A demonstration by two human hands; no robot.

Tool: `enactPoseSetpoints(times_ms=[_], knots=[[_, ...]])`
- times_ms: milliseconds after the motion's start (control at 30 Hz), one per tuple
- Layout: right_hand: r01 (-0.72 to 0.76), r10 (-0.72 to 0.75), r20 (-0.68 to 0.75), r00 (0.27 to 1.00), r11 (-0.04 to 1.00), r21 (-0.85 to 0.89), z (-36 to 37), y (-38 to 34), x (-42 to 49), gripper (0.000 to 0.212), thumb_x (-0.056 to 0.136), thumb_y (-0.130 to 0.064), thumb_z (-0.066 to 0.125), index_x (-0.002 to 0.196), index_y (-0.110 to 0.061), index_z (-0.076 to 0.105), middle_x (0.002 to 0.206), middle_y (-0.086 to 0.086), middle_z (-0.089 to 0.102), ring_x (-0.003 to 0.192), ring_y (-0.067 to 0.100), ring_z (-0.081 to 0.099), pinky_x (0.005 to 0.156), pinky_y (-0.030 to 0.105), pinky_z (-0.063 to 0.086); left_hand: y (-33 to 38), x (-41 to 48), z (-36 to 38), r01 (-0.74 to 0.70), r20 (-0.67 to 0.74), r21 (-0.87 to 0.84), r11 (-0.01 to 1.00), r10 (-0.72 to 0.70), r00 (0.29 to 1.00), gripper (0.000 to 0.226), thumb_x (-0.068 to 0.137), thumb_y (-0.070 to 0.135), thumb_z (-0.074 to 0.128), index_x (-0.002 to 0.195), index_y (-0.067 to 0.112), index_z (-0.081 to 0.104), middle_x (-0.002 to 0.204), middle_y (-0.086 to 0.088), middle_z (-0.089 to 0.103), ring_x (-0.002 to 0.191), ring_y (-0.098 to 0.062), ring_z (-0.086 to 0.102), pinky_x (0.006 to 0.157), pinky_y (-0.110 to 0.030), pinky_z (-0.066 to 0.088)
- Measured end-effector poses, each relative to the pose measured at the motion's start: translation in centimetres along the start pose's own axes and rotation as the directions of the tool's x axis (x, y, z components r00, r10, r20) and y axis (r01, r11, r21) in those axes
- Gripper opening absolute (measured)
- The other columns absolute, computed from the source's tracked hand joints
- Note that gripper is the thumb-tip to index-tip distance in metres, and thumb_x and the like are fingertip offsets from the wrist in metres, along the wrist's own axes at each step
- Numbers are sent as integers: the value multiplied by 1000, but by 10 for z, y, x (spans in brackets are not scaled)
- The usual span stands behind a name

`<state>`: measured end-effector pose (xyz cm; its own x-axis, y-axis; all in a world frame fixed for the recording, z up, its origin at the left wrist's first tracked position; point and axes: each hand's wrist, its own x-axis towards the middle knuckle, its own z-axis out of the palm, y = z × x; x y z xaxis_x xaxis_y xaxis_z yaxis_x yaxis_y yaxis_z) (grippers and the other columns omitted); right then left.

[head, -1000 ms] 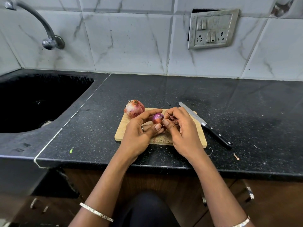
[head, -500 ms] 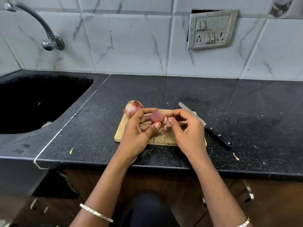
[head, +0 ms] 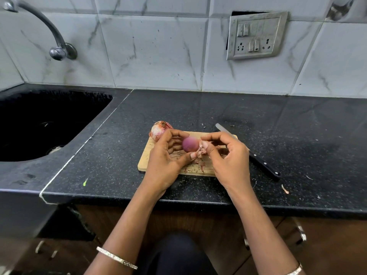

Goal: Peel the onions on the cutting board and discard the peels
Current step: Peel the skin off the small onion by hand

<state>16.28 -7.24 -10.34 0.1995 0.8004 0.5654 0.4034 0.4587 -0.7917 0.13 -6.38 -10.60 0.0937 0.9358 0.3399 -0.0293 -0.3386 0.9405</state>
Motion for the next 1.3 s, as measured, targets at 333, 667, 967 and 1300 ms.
enactPoseSetpoints(times_ms=[333,667,967,1300], knots=[[9,-15,74,997,996,86,1,1,0,15,86,-16,81,101,-17,81,95,-10,78,94,3,72,84,28,58,-3,1,1,-3,-1,17,1000,3,1000,48,73,-4,86,110,12,60,107,-7,73,100,-22,72,89,-32,60],[21,-21,32,999,1000,23,2,3,-1,12,84,-8,79,92,-16,82,83,-18,75,83,-1,71,78,16,54,-2,-2,1,33,-16,40,999,-32,999,45,70,-4,88,102,12,60,108,-10,72,98,-26,74,89,-42,61],[-12,10,23,1000,997,81,1,1,-2,8,86,-10,78,90,-16,81,82,-10,77,77,7,74,71,24,59,3,-3,3,68,-33,-45,997,-69,997,45,70,-13,84,99,10,57,93,-3,76,89,-21,77,76,-26,61],[92,-93,24,995,995,25,1,-2,-2,13,82,-11,83,94,-15,82,87,-11,77,84,0,73,76,19,58,2,-3,1,30,-28,24,999,-29,999,45,71,-8,85,100,8,56,105,-15,73,93,-27,76,78,-36,64]])
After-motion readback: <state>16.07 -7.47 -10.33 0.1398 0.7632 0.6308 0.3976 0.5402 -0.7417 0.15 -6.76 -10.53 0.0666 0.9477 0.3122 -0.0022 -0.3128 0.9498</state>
